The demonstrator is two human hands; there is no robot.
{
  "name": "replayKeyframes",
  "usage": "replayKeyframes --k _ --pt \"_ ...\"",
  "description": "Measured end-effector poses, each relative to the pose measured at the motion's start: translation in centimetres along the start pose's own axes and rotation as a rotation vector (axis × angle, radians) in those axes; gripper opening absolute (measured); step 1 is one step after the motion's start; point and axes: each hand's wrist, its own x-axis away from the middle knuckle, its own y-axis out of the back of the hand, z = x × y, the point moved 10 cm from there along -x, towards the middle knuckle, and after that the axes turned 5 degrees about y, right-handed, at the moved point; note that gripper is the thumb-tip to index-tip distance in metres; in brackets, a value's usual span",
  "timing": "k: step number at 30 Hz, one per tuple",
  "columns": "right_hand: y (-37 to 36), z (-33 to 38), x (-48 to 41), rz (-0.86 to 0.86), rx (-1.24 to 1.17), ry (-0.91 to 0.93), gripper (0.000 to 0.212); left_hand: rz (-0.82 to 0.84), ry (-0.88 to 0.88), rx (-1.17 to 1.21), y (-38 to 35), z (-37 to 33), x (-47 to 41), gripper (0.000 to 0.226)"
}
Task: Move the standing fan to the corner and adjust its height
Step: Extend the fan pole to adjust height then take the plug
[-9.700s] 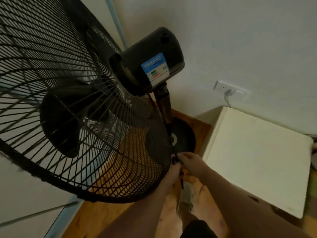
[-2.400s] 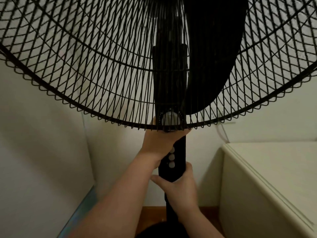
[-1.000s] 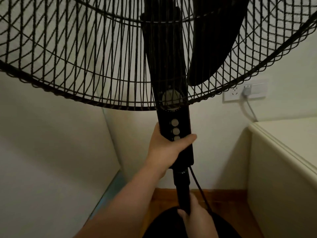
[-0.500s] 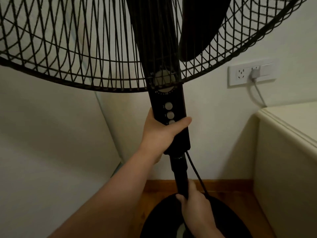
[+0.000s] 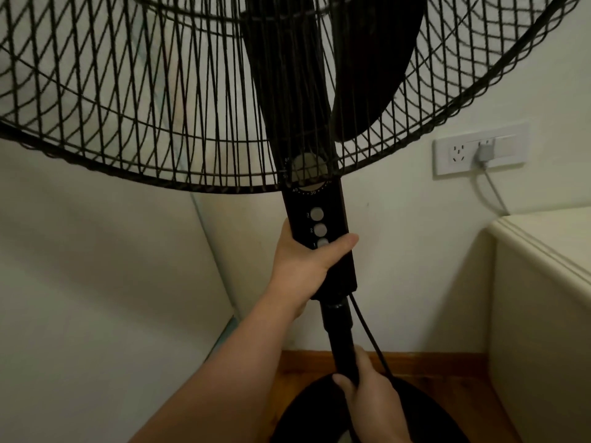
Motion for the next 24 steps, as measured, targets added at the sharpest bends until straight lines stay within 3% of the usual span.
replayKeyframes --k 4,8,9,11,14,16,20,24 --pt "0.7 -0.4 0.6 0.059 0.059 0.011 0.055 -0.010 0.008 -0.018 0.2 -0.2 0.1 0.062" --pt "3.5 -0.1 1.2 -0.017 0.074 0.085 0.009 -0.007 0.006 -0.022 0.0 -0.4 0.2 0.060" --pt "4.4 0.3 1.5 -0.076 0.076 0.113 0.009 -0.003 0.002 -0.026 0.0 -0.5 0.3 0.058" --pt "6.2 0.8 2.1 -0.195 0.074 0.164 0.019 -0.004 0.002 -0.029 0.0 -0.7 0.4 0.059" --pt "7.1 1.5 2.8 -0.241 0.034 0.221 0.017 -0.019 0.020 -0.027 0.1 -0.6 0.5 0.064" --pt "7.1 1.3 2.8 -0.221 0.012 0.225 0.036 -0.023 0.030 -0.012 0.1 -0.5 0.5 0.065" --pt "5.8 0.1 2.7 -0.045 -0.105 0.090 0.077 -0.029 0.046 -0.008 0.0 -0.4 0.5 0.070" --pt "4.6 -0.8 2.7 0.082 -0.197 -0.019 0.069 -0.031 0.046 -0.007 0.2 -0.3 0.4 0.071"
